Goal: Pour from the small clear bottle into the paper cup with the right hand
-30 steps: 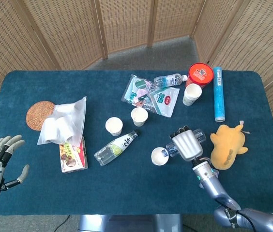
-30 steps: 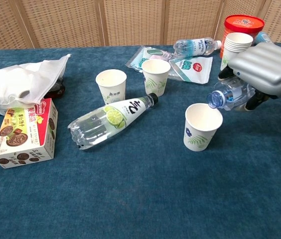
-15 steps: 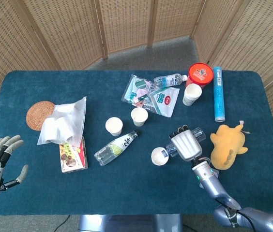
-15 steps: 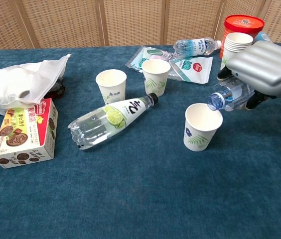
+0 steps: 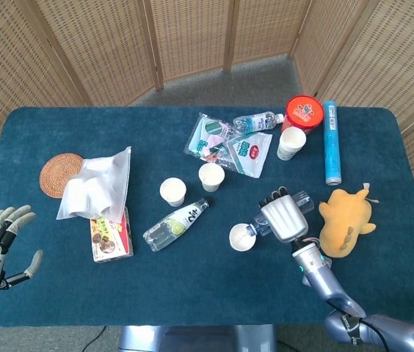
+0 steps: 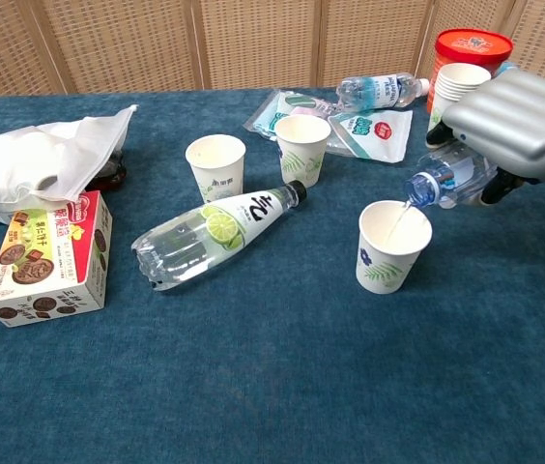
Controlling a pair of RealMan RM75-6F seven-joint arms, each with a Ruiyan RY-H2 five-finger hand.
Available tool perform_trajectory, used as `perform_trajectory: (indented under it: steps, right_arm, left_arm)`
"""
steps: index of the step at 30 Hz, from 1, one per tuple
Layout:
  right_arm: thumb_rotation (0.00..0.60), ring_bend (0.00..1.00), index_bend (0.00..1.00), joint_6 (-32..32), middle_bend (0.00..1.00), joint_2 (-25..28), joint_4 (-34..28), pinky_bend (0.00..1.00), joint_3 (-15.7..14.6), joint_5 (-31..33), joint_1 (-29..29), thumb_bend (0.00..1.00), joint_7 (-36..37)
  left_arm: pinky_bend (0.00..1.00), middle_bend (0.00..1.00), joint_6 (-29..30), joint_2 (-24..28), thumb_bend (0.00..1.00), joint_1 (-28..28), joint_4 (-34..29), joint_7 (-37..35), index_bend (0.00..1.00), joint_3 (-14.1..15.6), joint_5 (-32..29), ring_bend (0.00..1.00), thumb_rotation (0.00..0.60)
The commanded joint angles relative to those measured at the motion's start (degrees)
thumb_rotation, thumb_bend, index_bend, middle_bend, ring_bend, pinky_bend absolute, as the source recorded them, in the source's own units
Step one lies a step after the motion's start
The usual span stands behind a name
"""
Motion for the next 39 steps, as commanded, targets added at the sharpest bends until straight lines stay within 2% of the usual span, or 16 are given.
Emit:
perform_trajectory:
  steps: [1, 8, 23, 33, 39]
  right_arm:
    - [0.6, 0.5, 0.67, 0.1, 0.71, 0.0, -0.1, 0.44, 0.1, 0.1, 0.0, 0.26, -0.5]
    - [0.6, 0.5, 0.67, -0.7, 0.71, 0.1, -0.6, 0.44, 0.2, 0.9, 0.0, 0.26, 0.5]
    - [0.6, 0.49, 0.65, -5.2, 0.69, 2.1, -4.2, 0.44, 1.4, 5.4, 0.4, 0.25, 8.7]
    - [0.6, 0.47, 0.64, -9.6, 0.68, 5.4, -9.0, 0.39, 5.0, 11.7, 1.0, 0.25, 19.4]
    - [0.6, 0.47, 0.64, -12.8, 0.68, 7.1, -11.2, 0.38, 8.3, 15.8, 1.3, 0.25, 30.3]
  left_arm:
    - [0.0, 0.13, 0.0, 0.0, 0.46, 0.0, 0.0, 0.0, 0.14, 0.0, 0.0, 0.0, 0.309]
    - [0.0, 0.13, -0.1, 0.0, 0.46, 0.0, 0.0, 0.1, 0.14, 0.0, -0.1, 0.0, 0.306]
    - [0.0, 0.13, 0.0, -0.3, 0.46, 0.0, -0.1, 0.2, 0.14, -0.1, -0.4, 0.0, 0.307]
    - [0.0, 0.13, -0.3, -0.7, 0.46, 0.0, 0.2, -0.2, 0.14, -0.2, -0.7, 0.0, 0.31]
    - [0.0, 0.13, -0.7, -1.0, 0.46, -0.2, 0.3, -0.4, 0.14, -0.1, -0.8, 0.0, 0.308]
